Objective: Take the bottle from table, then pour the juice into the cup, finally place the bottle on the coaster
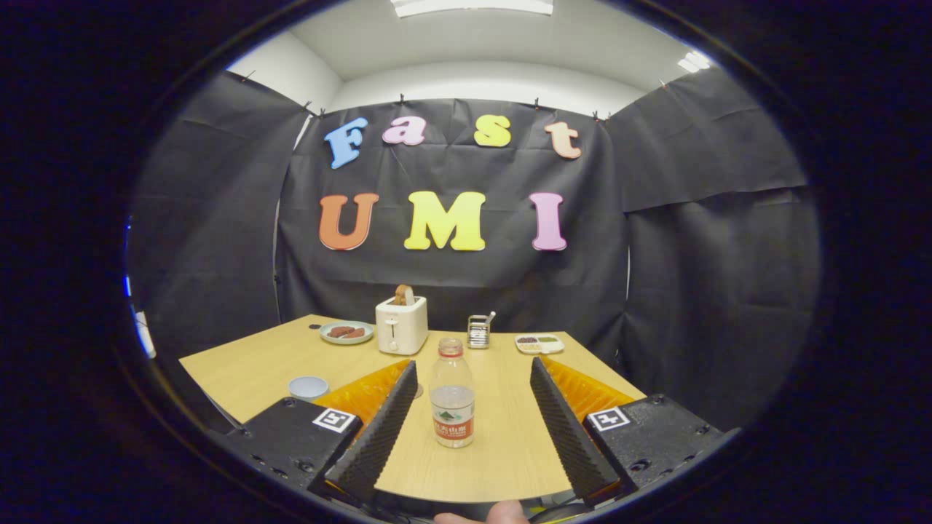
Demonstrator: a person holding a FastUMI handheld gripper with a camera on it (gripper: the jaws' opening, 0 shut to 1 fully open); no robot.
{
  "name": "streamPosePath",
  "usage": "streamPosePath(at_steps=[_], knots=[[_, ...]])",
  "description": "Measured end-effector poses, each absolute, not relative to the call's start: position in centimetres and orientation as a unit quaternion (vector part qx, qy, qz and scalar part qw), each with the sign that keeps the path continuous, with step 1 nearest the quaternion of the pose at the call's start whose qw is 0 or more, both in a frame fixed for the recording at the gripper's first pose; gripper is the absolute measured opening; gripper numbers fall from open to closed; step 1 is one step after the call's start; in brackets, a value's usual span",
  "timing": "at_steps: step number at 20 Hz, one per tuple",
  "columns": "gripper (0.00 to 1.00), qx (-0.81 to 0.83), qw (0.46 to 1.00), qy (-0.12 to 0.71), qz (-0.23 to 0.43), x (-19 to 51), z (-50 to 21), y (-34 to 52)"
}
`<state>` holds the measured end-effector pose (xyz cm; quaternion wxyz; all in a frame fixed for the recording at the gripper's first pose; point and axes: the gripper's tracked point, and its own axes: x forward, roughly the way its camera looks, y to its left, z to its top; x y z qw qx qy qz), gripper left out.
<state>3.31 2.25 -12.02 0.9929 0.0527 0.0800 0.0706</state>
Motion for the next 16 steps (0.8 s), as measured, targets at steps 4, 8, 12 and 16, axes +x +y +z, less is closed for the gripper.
streamPosePath(at_steps=[4,8,12,16], knots=[[1.0,0.055,0.989,0.111,0.081,4.9,-16.0,3.3],[1.0,0.045,0.986,0.134,0.087,6.9,-19.9,4.3],[1.0,0.033,0.983,0.154,0.095,8.9,-23.2,5.4],[1.0,0.034,0.979,0.175,0.099,10.9,-26.0,6.3]])
